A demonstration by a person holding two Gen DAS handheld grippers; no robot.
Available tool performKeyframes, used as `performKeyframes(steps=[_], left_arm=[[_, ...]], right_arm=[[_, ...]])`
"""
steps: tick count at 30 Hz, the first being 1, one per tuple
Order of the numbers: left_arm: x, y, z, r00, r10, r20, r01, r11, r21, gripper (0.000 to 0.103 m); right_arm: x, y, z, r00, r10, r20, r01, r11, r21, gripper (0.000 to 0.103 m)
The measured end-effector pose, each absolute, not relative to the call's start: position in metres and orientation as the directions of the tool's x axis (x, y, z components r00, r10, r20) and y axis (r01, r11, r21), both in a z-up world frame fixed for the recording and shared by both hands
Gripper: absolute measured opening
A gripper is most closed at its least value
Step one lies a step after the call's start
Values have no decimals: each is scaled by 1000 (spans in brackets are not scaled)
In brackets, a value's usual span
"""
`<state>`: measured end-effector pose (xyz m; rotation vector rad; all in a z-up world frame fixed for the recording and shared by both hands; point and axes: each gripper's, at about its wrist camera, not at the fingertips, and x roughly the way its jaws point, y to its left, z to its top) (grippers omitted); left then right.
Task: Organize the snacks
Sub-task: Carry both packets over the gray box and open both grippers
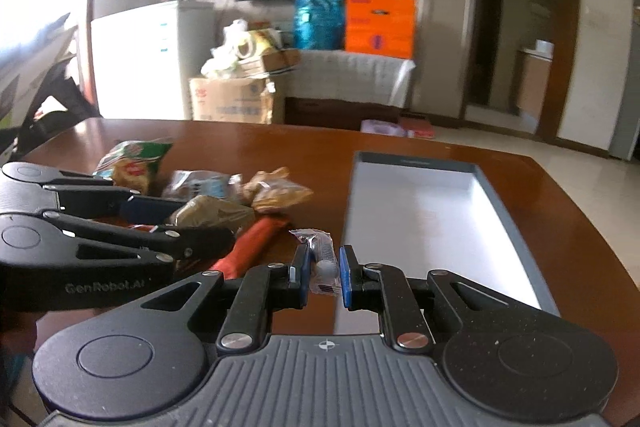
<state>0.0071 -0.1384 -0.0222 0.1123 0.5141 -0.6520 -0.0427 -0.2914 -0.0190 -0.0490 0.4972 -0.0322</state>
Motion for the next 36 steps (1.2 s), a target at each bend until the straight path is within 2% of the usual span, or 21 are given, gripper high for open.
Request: performKeyframes(steps=[13, 21, 29, 36], left_arm=[[34, -214, -32, 611, -628, -483, 663, 738, -121, 36], [50, -249, -50, 600, -634, -489, 681, 725, -103, 36], [62, -267, -50, 572, -674, -467, 699, 699, -153, 36], [68, -280, -65, 562, -659, -500, 688, 708, -158, 37]], right_arm=[[-40, -338, -28, 852, -171, -494, 175, 984, -37, 17], [-23, -366, -42, 825, -218, -522, 248, 969, -13, 17], [-19, -380, -55, 800, -245, -548, 292, 956, 0, 17], [-11, -375, -63, 783, -243, -573, 275, 961, -31, 17]])
